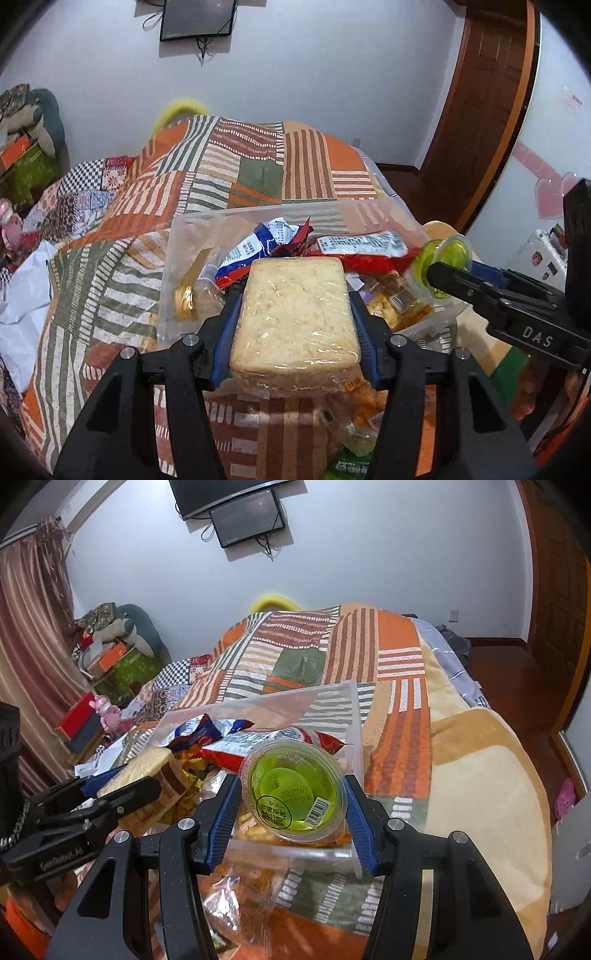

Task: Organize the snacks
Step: 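Carry the cake and jelly cup into the clear box and open both grippers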

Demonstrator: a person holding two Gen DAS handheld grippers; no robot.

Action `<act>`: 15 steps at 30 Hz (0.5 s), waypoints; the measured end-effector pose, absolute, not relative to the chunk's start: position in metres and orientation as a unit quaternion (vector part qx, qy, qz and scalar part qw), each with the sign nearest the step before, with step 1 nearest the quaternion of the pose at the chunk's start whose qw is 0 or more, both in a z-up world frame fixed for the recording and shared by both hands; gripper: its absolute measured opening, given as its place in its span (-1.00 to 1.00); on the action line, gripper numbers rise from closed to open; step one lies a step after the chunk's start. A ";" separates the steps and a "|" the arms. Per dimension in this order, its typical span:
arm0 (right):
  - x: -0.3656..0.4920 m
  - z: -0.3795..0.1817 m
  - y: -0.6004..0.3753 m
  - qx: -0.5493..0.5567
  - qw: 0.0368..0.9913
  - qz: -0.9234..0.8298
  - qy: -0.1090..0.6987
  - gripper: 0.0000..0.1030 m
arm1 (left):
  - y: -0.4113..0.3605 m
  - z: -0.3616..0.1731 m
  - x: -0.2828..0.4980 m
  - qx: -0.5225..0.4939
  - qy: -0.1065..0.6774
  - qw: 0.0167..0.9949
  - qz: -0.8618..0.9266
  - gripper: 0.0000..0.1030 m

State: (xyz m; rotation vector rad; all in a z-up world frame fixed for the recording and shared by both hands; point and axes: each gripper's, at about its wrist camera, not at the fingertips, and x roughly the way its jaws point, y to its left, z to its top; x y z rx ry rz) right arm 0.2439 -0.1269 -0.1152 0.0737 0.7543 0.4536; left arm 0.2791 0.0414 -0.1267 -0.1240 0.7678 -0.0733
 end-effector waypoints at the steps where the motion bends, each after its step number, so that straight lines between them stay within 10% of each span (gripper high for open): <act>1: 0.245 -0.117 -0.126 0.034 0.903 0.219 0.368 0.01 | 0.040 -0.127 0.279 -0.056 0.374 0.925 -0.034 0.07; 15: 0.217 -0.107 -0.126 -0.001 0.902 0.233 0.364 0.12 | 0.041 -0.104 0.251 -0.041 0.351 0.935 -0.018 0.44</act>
